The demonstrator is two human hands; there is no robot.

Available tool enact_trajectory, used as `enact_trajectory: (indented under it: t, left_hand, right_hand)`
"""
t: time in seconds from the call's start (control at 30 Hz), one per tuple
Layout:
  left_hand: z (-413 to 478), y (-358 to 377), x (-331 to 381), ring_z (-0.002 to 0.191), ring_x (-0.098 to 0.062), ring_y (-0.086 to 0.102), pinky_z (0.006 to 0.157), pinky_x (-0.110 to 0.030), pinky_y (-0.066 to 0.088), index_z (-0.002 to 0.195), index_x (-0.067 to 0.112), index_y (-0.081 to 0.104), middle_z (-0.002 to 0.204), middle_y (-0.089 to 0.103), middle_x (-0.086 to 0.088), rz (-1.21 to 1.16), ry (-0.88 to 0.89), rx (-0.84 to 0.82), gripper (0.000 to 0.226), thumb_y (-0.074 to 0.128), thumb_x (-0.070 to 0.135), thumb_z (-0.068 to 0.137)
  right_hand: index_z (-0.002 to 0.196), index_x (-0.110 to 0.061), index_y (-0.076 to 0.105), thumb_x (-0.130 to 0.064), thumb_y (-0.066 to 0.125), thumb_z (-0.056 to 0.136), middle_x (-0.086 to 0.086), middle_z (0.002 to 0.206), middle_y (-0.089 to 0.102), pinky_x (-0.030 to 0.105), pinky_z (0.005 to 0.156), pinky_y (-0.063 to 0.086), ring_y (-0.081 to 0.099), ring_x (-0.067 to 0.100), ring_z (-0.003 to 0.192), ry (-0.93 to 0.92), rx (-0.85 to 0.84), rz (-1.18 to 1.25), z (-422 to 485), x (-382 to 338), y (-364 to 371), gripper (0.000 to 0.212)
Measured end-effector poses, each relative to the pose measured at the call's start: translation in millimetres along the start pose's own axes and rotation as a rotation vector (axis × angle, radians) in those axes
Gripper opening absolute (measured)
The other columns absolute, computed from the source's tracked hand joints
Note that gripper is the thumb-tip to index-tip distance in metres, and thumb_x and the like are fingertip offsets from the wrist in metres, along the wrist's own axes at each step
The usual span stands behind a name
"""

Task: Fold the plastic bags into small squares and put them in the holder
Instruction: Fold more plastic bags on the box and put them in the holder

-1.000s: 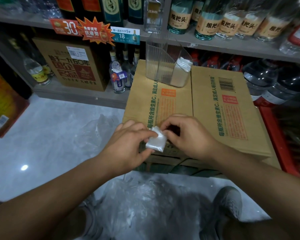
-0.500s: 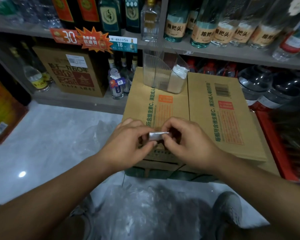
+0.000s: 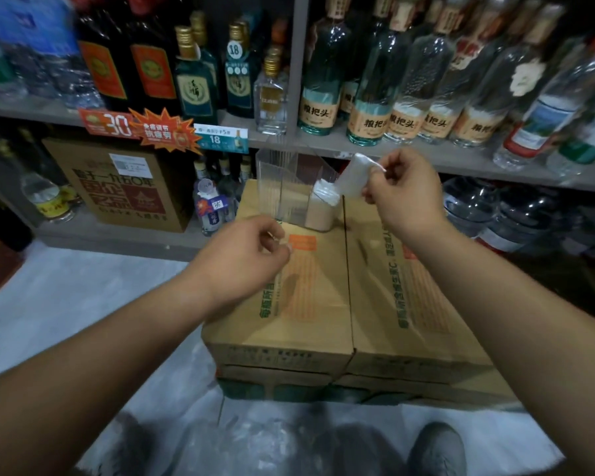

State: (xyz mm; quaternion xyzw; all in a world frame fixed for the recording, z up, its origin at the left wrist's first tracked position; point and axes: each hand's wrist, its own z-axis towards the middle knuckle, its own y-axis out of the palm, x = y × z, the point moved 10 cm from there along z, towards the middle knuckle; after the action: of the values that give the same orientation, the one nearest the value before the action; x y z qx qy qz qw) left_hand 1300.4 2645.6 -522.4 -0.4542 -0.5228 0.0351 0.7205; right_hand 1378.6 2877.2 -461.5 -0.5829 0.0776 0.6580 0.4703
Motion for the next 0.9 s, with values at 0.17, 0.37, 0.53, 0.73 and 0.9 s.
enact_trajectory:
  t: [0.17,0.37,0.53,0.73,0.9]
  left_hand:
    - [35,-5,-17,0.114,-0.025,0.058,0.100,-0.041,0.049,0.128,0.024,0.053,0.120,0.057,-0.003,0.077,-0.156,-0.003,0.052,0.075,0.042,0.085]
    - [69,-12,-23,0.137,-0.030,0.040,0.113,-0.045,0.040,0.149,0.019,0.030,0.144,0.039,-0.010,0.049,-0.152,0.135,0.090,0.078,0.051,0.080]
    - [84,-6,-34,0.130,-0.024,0.051,0.109,-0.048,0.045,0.140,0.027,0.033,0.139,0.052,-0.002,-0.048,-0.133,0.116,0.098,0.069,0.072,0.061]
    - [92,0,-36,0.126,-0.022,0.054,0.106,-0.048,0.048,0.134,0.037,0.030,0.133,0.055,0.002,-0.072,-0.087,0.111,0.087,0.068,0.070,0.063]
    - [96,4,-35,0.127,-0.021,0.053,0.107,-0.048,0.047,0.140,0.034,0.030,0.136,0.054,0.003,-0.094,-0.073,0.114,0.092,0.066,0.070,0.063]
  right_hand:
    - [0.088,-0.024,0.052,-0.018,0.058,0.096,-0.002,0.078,0.062,0.031,0.063,0.048,0.060,0.015,0.070,-0.080,-0.034,-0.150,42,8,17,0.011]
    - [0.099,-0.013,0.058,-0.017,0.058,0.097,0.002,0.086,0.064,0.031,0.063,0.044,0.058,0.017,0.075,-0.297,-0.128,-0.372,47,0,47,0.004]
    - [0.103,-0.011,0.061,-0.017,0.060,0.095,0.008,0.097,0.067,0.040,0.073,0.050,0.061,0.025,0.087,-0.469,-0.228,-0.526,39,-3,70,0.010]
    - [0.103,-0.014,0.060,-0.019,0.060,0.097,0.006,0.094,0.063,0.036,0.073,0.044,0.056,0.022,0.089,-0.517,-0.347,-0.581,42,6,80,0.008]
    - [0.100,-0.021,0.062,-0.022,0.061,0.097,-0.003,0.096,0.065,0.033,0.077,0.050,0.060,0.015,0.090,-0.335,-0.309,-0.432,53,24,73,0.002]
